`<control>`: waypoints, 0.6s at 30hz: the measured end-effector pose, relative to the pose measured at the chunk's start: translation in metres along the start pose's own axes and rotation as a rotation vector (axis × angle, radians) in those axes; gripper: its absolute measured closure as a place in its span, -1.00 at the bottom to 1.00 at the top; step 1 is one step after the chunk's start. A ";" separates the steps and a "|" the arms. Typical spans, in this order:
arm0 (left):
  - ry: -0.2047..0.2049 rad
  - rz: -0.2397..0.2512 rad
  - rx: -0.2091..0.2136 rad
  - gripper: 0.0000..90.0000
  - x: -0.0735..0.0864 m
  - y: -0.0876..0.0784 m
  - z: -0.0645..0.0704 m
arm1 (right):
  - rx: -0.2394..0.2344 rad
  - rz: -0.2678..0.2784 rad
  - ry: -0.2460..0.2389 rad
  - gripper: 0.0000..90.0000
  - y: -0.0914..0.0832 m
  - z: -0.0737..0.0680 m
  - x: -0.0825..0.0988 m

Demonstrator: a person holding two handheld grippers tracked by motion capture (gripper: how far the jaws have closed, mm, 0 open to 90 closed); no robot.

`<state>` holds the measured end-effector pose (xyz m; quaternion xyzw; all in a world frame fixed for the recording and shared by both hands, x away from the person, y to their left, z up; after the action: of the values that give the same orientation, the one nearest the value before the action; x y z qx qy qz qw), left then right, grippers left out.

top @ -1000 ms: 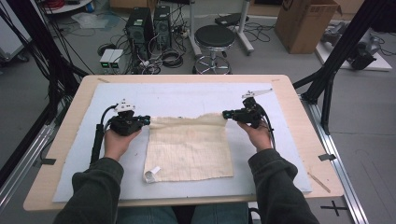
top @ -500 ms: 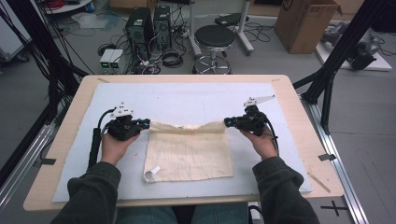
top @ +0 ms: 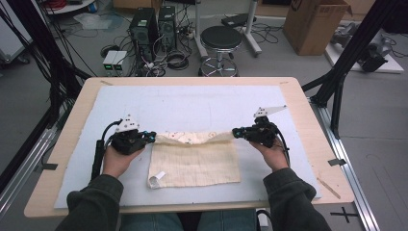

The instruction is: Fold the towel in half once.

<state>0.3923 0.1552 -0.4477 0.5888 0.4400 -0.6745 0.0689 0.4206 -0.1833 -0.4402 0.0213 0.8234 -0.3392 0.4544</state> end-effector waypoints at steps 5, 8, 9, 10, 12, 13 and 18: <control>0.002 0.010 0.011 0.95 0.003 -0.005 0.006 | -0.002 -0.008 -0.002 0.91 -0.001 -0.002 0.006; 0.007 0.013 0.022 0.95 0.005 -0.007 0.011 | -0.011 -0.012 -0.004 0.91 -0.001 -0.005 0.009; 0.005 0.008 0.028 0.95 0.007 -0.008 0.012 | -0.013 -0.004 -0.007 0.91 -0.002 -0.005 0.009; 0.008 0.009 0.028 0.95 0.008 -0.008 0.013 | -0.018 -0.003 0.001 0.91 -0.003 -0.007 0.010; 0.006 0.005 0.035 0.95 0.010 -0.009 0.016 | -0.021 -0.007 -0.002 0.91 -0.003 -0.008 0.012; 0.011 0.003 0.038 0.95 0.011 -0.009 0.016 | -0.017 -0.006 -0.008 0.91 -0.003 -0.009 0.012; 0.032 -0.006 0.043 0.95 0.011 -0.014 0.020 | -0.023 -0.011 -0.017 0.91 -0.003 -0.013 0.016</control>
<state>0.3660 0.1547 -0.4517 0.5996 0.4280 -0.6747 0.0471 0.4008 -0.1828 -0.4458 0.0084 0.8234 -0.3324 0.4598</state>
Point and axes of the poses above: each handheld gripper's, and its own axes: y roughly forward along the jaws, x roughly out of its underside, z roughly to its right, the point moved 8 cm from there along y, roughly forward along the jaws, and after that the axes turned 8 degrees about y, right-handed, at the moved point
